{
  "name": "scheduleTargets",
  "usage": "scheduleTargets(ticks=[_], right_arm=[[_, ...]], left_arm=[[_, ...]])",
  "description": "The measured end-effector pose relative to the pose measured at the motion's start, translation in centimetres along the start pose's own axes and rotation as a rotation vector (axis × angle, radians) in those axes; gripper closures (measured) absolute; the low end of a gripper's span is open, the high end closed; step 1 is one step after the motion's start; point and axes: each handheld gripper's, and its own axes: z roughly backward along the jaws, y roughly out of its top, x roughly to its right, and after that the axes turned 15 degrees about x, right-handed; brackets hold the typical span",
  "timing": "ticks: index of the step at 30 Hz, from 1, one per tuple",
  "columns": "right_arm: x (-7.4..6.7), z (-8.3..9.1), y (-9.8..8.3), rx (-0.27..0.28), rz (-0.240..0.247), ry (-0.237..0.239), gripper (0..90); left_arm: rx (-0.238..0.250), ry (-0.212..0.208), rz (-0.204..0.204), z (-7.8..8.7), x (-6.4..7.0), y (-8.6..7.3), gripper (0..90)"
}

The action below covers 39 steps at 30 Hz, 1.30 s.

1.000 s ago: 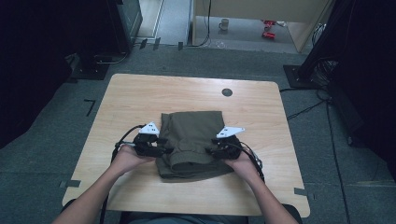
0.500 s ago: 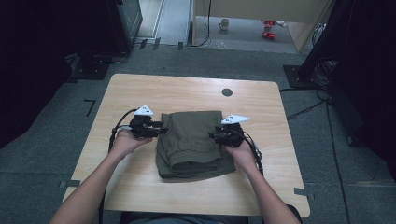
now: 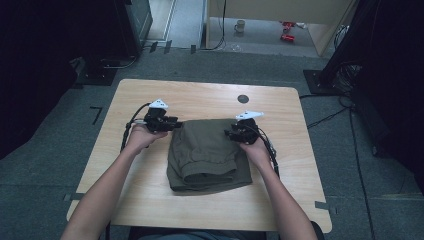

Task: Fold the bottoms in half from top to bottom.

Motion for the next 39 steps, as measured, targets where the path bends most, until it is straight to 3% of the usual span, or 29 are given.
scheduleTargets(ticks=[2,7,10,11,16,20,23,27,28,30,32,33,35,39], right_arm=[[-0.1,-0.5,0.2,0.006,0.019,-0.014,55.4],[-0.3,-1.8,0.1,0.002,0.02,-0.017,56.6],[-0.5,-2.8,-0.4,-0.016,0.01,-0.016,55.6],[-0.6,-2.9,-0.6,-0.018,0.023,-0.021,55.8],[-0.5,-2.6,-1.1,-0.022,0.021,-0.018,57.9],[-0.5,-2.4,-1.2,-0.03,0.062,-0.023,60.3],[-0.6,-2.3,-1.3,-0.023,0.062,-0.026,60.5],[-0.4,-2.1,-1.3,-0.029,0.051,-0.029,61.6],[-0.2,-2.0,-1.3,-0.025,0.045,-0.027,61.9],[0.0,-1.9,-1.4,-0.023,0.05,-0.026,62.8],[-0.1,-1.9,-1.4,-0.026,0.061,-0.033,62.5],[-0.1,-1.8,-1.4,-0.027,0.066,-0.039,62.1],[-0.1,-1.7,-1.5,-0.031,0.06,-0.042,61.6],[-0.1,-1.6,-1.4,-0.039,0.055,-0.046,59.1]], left_arm=[[-0.021,-0.007,-0.005,-0.5,0.1,-0.3,62.8],[-0.09,0.003,-0.06,-1.9,0.4,-1.5,57.7],[-0.087,-0.002,-0.076,-2.1,0.3,-1.8,56.7],[-0.086,-0.005,-0.092,-1.9,0.1,-1.9,59.4],[-0.094,-0.007,-0.077,-1.2,-0.4,-1.9,72.6],[-0.114,0.015,-0.077,-0.6,-0.9,-1.9,87.8],[-0.1,0.013,-0.08,-0.5,-1.0,-1.9,90.0],[-0.036,0.076,0.009,0.5,-2.5,-1.3,90.0],[-0.041,0.081,0.023,0.5,-2.6,-1.4,90.0],[-0.052,0.092,0.012,0.2,-2.5,-1.6,90.0],[-0.041,0.102,0.031,0.2,-2.6,-1.4,88.0],[-0.038,0.105,0.049,0.4,-2.8,-1.4,81.3],[-0.027,0.081,0.095,0.8,-3.1,-1.3,76.6],[-0.008,0.063,0.107,1.7,-3.1,-0.8,73.4]])
